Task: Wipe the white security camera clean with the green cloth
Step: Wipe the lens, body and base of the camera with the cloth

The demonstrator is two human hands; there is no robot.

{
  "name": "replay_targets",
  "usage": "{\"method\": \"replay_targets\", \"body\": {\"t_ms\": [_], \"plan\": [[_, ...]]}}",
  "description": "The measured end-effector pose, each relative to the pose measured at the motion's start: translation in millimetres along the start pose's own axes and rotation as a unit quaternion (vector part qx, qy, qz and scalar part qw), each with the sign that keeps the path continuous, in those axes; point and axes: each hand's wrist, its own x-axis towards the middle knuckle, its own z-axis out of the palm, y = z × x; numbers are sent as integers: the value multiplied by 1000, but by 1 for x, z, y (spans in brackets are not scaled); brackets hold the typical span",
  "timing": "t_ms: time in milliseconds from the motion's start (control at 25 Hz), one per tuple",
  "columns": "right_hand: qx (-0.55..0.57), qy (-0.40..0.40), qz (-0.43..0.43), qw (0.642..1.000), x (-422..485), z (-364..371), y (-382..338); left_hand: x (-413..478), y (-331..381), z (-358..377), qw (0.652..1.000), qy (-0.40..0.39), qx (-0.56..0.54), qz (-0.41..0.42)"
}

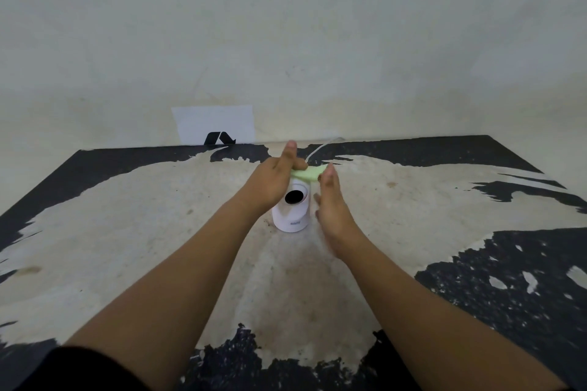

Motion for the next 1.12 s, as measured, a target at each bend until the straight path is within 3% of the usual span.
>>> {"method": "replay_targets", "body": {"t_ms": [80, 160, 280, 400, 600, 840, 1120], "plan": [[-25, 68, -67, 995, 4, -5, -17, 3, -1, 0, 1000, -12, -13, -7], [-66, 32, -96, 993, 9, -6, -31, 5, -2, 0, 999, 2, -54, 5], [-136, -60, -61, 987, 12, -3, -30, 4, -8, -3, 986, 79, -149, 6], [-148, -69, -44, 986, 12, -3, -19, -9, -26, 2, 976, 125, -170, -45], [-129, -49, 28, 990, -2, -2, 4, -16, -53, 10, 966, 96, -217, -108], [-231, -72, 54, 969, -20, -3, 10, -15, -50, 12, 973, 87, -197, -79], [-119, -35, 12, 992, -20, 14, 0, -16, -47, 6, 975, 64, -197, -79]]}}
